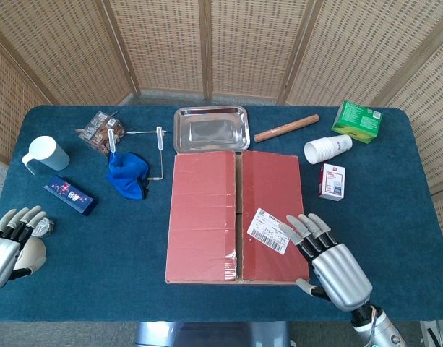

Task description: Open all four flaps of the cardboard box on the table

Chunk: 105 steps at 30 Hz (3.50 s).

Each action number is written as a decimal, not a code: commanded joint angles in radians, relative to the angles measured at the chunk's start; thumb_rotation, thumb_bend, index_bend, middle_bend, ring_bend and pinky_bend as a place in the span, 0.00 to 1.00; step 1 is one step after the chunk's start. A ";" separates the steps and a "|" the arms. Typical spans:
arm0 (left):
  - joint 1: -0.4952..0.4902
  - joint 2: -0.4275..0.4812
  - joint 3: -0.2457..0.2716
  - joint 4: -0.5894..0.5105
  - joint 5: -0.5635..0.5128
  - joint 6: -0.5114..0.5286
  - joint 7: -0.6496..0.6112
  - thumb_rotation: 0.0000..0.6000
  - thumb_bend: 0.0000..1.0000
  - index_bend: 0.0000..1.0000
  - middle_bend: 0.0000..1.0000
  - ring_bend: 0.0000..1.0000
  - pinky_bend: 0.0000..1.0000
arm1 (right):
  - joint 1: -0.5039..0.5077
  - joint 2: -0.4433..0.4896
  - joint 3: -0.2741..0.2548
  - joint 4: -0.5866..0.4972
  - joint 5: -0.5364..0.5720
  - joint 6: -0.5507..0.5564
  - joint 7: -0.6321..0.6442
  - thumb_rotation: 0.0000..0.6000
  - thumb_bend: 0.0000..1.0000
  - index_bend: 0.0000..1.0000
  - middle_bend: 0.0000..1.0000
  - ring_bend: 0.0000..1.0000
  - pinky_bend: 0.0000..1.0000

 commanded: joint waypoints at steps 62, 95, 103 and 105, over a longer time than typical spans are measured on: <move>-0.009 -0.013 -0.011 0.015 -0.051 -0.032 0.002 1.00 0.00 0.00 0.00 0.00 0.00 | 0.168 -0.228 0.019 0.133 -0.012 -0.112 -0.056 0.93 0.00 0.00 0.00 0.00 0.04; -0.006 -0.012 -0.009 0.007 -0.048 -0.024 0.009 1.00 0.00 0.00 0.00 0.00 0.00 | 0.176 -0.258 0.006 0.153 -0.045 -0.036 -0.081 1.00 0.52 0.00 0.00 0.00 0.04; -0.005 -0.009 -0.009 0.000 -0.044 -0.017 0.014 1.00 0.00 0.00 0.00 0.00 0.00 | 0.159 -0.217 0.004 0.126 -0.063 -0.002 -0.100 1.00 0.52 0.00 0.00 0.00 0.04; -0.004 -0.009 -0.009 -0.002 -0.044 -0.015 0.018 1.00 0.00 0.00 0.00 0.00 0.00 | 0.148 -0.191 0.004 0.115 -0.081 0.019 -0.119 1.00 0.51 0.00 0.00 0.00 0.04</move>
